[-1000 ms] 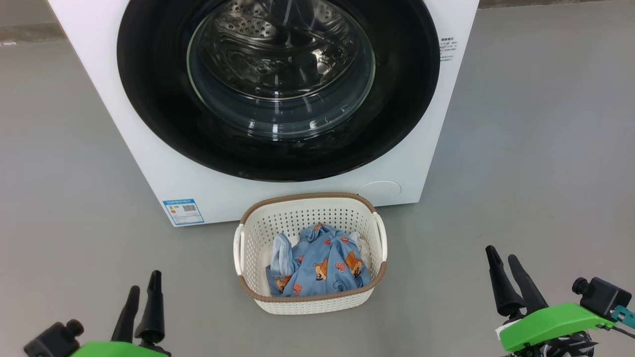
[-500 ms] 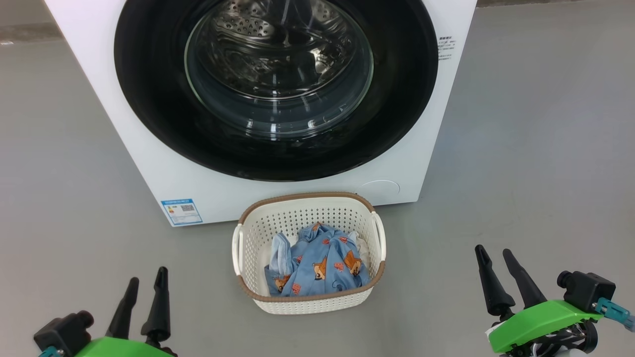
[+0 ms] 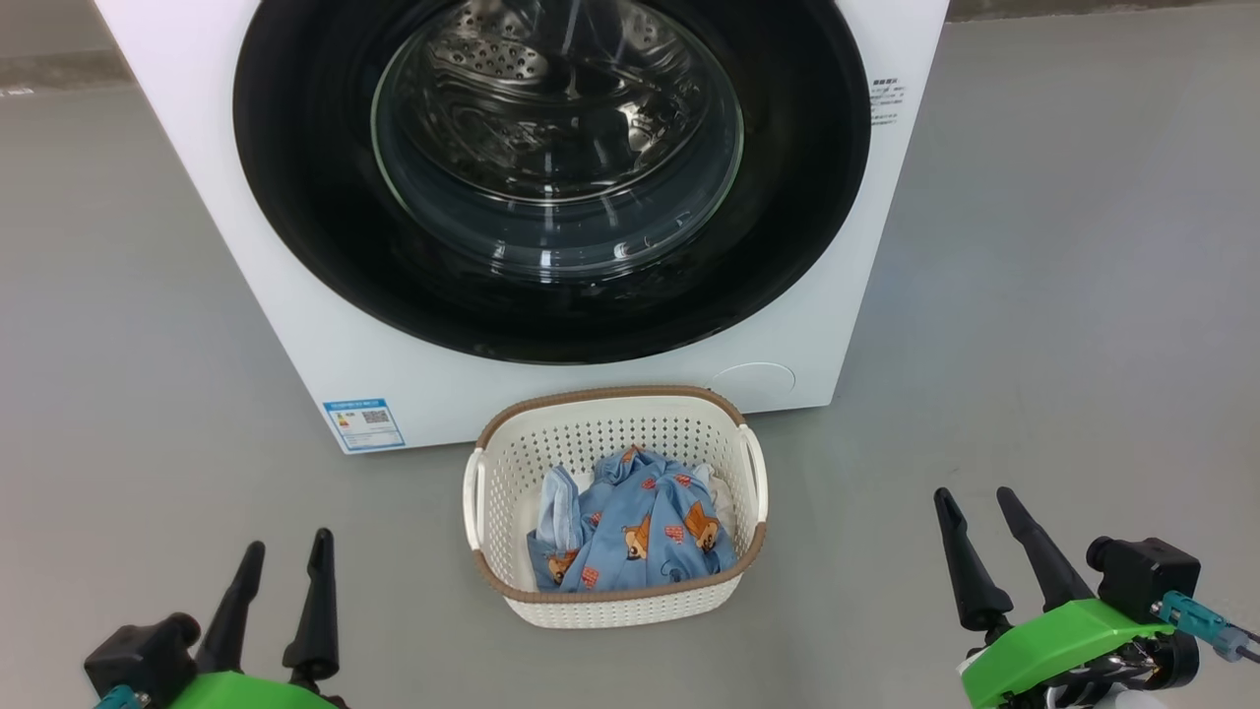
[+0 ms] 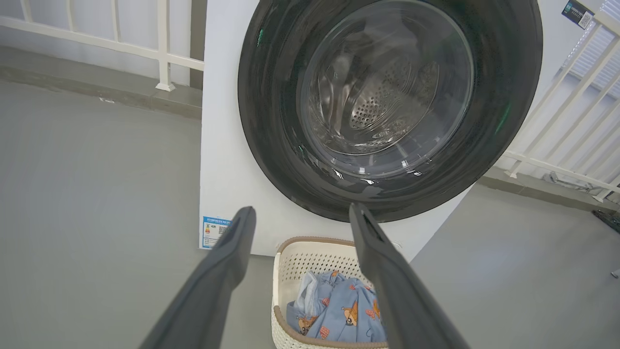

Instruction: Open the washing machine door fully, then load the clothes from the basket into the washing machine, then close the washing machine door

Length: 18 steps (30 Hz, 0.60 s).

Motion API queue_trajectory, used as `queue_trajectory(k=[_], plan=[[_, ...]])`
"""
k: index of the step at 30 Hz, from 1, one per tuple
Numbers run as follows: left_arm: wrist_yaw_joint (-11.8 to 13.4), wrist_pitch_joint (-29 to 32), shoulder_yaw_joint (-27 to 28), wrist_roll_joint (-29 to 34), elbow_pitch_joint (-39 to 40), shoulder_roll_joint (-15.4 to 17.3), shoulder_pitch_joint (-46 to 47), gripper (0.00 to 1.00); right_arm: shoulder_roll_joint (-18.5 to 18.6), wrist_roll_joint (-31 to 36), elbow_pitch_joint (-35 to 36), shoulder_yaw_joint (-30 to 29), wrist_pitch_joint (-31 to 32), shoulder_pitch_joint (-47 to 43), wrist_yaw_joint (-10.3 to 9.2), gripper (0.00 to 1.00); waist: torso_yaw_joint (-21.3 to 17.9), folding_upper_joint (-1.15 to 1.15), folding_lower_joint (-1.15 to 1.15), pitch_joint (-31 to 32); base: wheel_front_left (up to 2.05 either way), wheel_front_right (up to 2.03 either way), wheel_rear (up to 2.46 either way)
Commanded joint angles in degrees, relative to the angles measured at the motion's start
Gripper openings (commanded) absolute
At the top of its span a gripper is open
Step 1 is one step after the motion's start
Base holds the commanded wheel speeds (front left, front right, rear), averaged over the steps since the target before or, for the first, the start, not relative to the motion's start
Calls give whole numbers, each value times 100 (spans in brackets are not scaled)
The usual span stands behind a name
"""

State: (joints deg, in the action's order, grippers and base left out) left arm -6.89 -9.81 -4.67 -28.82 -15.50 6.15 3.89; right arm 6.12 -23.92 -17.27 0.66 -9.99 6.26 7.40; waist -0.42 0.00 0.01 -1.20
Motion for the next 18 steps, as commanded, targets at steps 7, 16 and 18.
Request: queue_trajectory(k=[7,16,18], plan=[[-45,-191,243,739,127,63,149,100,26,685,142,72,-177,296,8,100,-1,0,0,24,0,0,0],[-51,-344,315,1442,79,38,158,100,-28,1441,144,18,-328,330,8,100,20,0,0,6,0,0,0],[-52,-378,347,1565,78,14,155,100,-48,1546,163,5,-362,333,8,100,23,0,0,-2,0,0,0]])
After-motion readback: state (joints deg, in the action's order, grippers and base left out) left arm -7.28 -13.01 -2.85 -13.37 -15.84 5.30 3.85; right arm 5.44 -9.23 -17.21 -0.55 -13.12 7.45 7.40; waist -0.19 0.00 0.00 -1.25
